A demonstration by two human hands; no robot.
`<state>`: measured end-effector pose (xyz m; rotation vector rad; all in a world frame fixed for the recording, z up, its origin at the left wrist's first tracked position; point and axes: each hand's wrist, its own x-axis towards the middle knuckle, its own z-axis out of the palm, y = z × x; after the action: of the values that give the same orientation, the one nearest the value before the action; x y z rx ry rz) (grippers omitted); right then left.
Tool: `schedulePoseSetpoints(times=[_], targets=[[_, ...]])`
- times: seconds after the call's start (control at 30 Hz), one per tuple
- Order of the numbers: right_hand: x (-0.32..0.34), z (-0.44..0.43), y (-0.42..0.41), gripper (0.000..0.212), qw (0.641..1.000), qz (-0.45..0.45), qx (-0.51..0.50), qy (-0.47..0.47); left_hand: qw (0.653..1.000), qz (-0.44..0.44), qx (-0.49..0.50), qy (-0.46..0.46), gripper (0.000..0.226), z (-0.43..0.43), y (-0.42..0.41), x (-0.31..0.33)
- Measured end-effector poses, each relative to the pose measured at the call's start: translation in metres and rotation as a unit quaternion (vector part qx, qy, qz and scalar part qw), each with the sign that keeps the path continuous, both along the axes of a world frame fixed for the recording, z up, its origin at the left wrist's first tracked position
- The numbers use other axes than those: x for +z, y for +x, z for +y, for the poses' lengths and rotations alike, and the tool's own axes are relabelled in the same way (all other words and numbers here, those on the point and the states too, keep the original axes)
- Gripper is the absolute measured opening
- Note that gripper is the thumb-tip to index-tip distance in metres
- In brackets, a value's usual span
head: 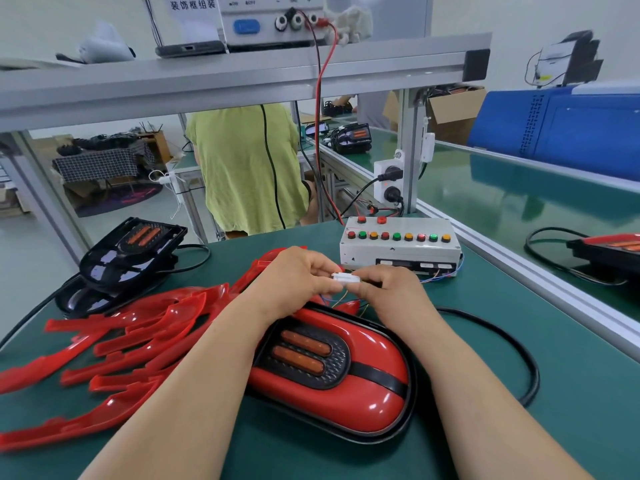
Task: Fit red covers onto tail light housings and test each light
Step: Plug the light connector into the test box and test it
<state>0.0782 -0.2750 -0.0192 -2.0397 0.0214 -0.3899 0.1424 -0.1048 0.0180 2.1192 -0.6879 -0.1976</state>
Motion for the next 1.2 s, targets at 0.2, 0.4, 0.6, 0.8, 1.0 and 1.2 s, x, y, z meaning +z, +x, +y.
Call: schedulePoseSetpoints(times=[0.2, 0.4, 0.6, 0.8, 1.0, 1.2], targets=[[0.002, 0.001, -0.002, 0.021, 1.0, -0.001, 0.006, 0.0, 1.0, 0.014, 0.003, -0.014, 0.017, 0.0, -0.001, 0.002], [0.002, -0.013, -0.005, 0.014, 0.999, 0.001, -0.037, 0.009, 0.995, 0.057, 0.054, -0.062, 0.014, 0.02, 0.008, -0.001], [-0.002, -0.009, -0.003, 0.011, 0.999, 0.009, -0.035, -0.04, 0.994, 0.058, 0.053, -0.07, 0.009, 0.041, 0.016, -0.008], [-0.001, -0.009, -0.004, 0.015, 0.997, 0.014, -0.042, -0.067, 0.996, 0.031, 0.072, -0.039, 0.011, 0.036, 0.019, -0.015], [0.0, -0.007, -0.002, 0.022, 0.987, 0.083, -0.034, -0.135, 0.993, -0.038, 0.099, 0.041, 0.023, 0.036, 0.02, -0.004], [0.001, -0.005, -0.004, 0.016, 0.989, 0.053, -0.052, -0.127, 0.975, 0.02, 0.041, 0.216, 0.048, 0.049, 0.0, 0.025]])
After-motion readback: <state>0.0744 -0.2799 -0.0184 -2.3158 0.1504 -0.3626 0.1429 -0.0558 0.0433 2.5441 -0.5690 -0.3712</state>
